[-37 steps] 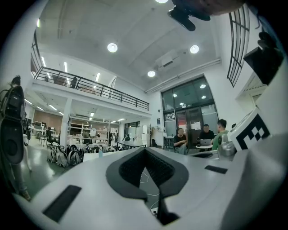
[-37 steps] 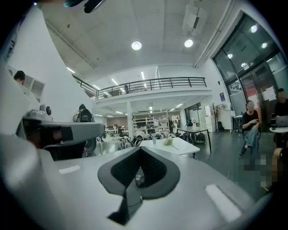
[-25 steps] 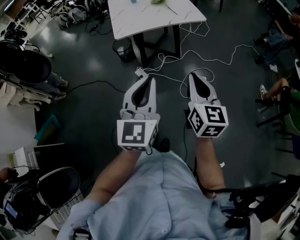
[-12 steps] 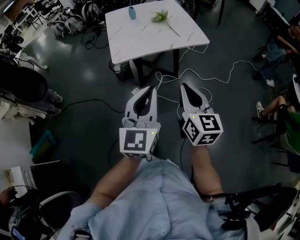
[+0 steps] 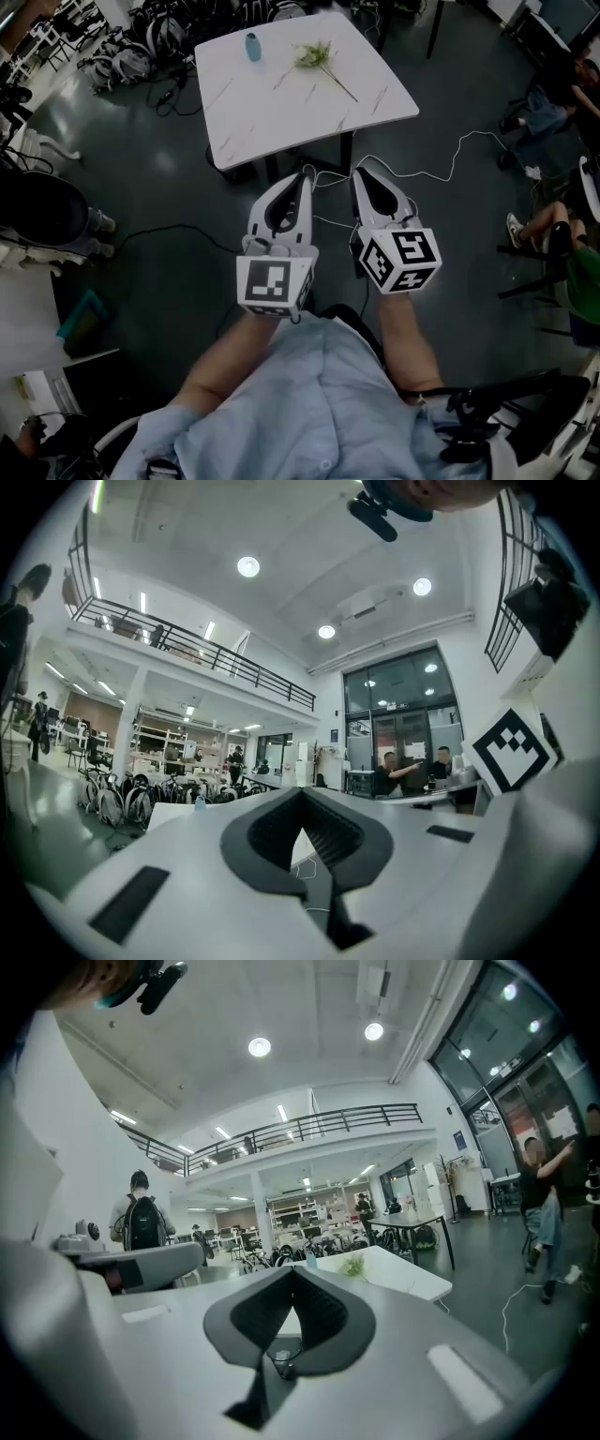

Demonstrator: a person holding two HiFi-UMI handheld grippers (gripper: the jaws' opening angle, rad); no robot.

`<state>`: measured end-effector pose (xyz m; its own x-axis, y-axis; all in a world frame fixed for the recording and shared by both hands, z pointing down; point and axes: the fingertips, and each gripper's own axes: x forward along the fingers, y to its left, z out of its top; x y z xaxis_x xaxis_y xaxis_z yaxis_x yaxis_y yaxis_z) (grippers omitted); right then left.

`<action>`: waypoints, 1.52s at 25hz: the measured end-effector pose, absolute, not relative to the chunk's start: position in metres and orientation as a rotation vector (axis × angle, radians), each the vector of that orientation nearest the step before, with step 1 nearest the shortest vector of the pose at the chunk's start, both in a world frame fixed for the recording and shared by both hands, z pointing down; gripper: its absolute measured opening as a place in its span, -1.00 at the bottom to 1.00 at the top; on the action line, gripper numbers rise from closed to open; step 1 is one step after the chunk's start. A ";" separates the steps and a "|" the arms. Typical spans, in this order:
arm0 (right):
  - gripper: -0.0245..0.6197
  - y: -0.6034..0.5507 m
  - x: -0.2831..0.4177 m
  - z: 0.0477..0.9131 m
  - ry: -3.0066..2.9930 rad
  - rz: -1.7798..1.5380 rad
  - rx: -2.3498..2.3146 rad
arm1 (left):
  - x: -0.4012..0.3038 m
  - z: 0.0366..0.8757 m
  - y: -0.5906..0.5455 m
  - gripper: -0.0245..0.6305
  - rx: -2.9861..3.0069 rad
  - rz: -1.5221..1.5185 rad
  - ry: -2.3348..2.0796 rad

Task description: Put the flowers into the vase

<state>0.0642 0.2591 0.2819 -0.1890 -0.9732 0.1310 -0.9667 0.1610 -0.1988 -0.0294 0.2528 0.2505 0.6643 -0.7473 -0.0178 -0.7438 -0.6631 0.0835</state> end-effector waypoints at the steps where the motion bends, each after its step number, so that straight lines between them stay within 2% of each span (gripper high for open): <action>1: -0.92 0.255 0.066 0.281 2.369 -0.370 -1.989 | -0.028 0.249 0.248 -0.91 2.804 -0.075 -1.247; 10: -0.92 0.222 0.090 0.270 2.313 -0.354 -2.036 | -0.008 0.256 0.215 -0.91 2.804 -0.047 -1.182; 27: -0.92 0.046 0.212 0.309 2.505 -0.390 -1.951 | 0.109 0.279 0.051 -0.91 2.730 0.073 -1.391; 38: -0.89 -0.015 0.240 0.309 2.663 -0.392 -1.784 | 0.153 0.257 0.002 -0.91 2.697 0.052 -1.512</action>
<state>0.2396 -0.0155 0.3085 -0.3869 -0.8989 0.2057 -0.9200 0.3613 -0.1516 0.1527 0.0019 0.2570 0.5218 -0.8514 0.0535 -0.8530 -0.5212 0.0266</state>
